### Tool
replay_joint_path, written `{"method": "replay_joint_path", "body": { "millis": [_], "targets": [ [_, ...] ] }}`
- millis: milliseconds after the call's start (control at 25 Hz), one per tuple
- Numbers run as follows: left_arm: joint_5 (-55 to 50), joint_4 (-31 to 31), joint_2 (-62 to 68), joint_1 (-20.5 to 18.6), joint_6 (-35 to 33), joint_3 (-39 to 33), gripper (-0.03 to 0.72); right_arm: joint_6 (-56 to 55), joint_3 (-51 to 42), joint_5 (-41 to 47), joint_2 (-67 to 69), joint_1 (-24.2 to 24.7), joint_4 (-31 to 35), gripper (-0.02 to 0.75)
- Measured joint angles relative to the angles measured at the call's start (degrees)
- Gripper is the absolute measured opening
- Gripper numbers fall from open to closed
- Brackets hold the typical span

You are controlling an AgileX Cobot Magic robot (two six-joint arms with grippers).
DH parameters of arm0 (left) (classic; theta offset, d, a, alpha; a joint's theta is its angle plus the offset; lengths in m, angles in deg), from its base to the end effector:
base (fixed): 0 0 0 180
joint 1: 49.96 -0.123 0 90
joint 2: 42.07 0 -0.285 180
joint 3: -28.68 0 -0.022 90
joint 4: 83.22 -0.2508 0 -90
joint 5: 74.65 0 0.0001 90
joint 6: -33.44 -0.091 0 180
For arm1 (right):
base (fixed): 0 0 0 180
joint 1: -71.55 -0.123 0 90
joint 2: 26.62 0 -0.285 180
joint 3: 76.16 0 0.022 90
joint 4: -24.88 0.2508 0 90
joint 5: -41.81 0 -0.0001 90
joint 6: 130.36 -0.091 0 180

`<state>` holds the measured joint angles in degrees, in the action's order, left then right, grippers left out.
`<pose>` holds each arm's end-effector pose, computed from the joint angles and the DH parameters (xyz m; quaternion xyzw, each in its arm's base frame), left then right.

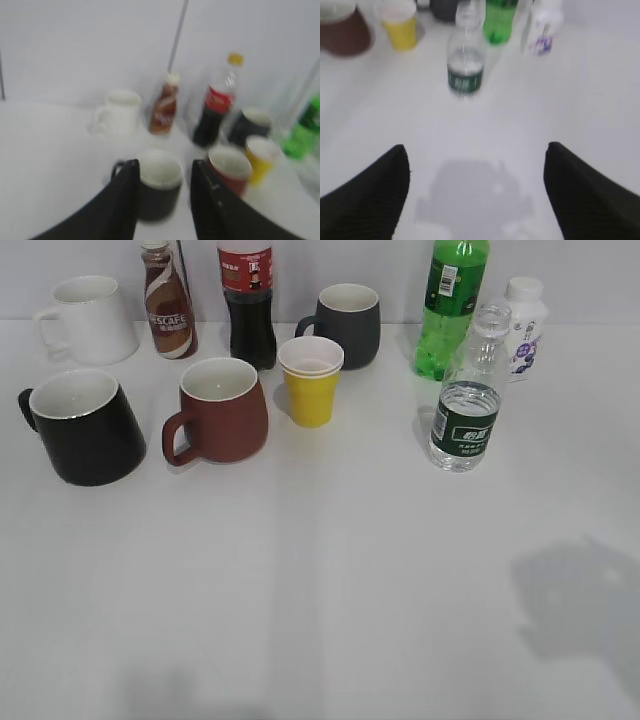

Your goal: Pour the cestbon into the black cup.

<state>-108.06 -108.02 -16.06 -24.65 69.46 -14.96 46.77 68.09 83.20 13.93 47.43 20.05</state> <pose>0.0618 -0.0059 0.3395 -0.0049 0.7676 -0.1343 0.6267 0.0955 0.0372 0.3469 -0.1701 0.8380 0.0815 0.5120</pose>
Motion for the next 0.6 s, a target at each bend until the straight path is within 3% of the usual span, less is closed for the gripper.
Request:
{"method": "replay_joint_path", "body": {
  "millis": [80, 200, 360, 600],
  "targets": [
    [-10.0, 4.6, -1.5, 5.1, -5.4, 3.2, 0.267, 0.8, 0.0, 8.3, -4.1, -0.1, 1.1, 0.629],
    [-24.2, 10.3, -2.0, 9.7, -9.8, 5.8, 0.277, 1.3, 0.0, 18.0, -10.2, -0.1, 2.9, 0.627],
    [-35.1, 14.8, -2.0, 10.8, -13.1, 3.7, 0.302, 2.1, -1.6, 25.9, -18.0, -0.1, 4.8, 0.619],
    [-35.2, 15.9, -5.4, 10.8, -18.2, 1.4, 0.314, 2.9, -8.4, 27.6, -28.0, -0.1, 4.8, 0.609]
  ]
}}
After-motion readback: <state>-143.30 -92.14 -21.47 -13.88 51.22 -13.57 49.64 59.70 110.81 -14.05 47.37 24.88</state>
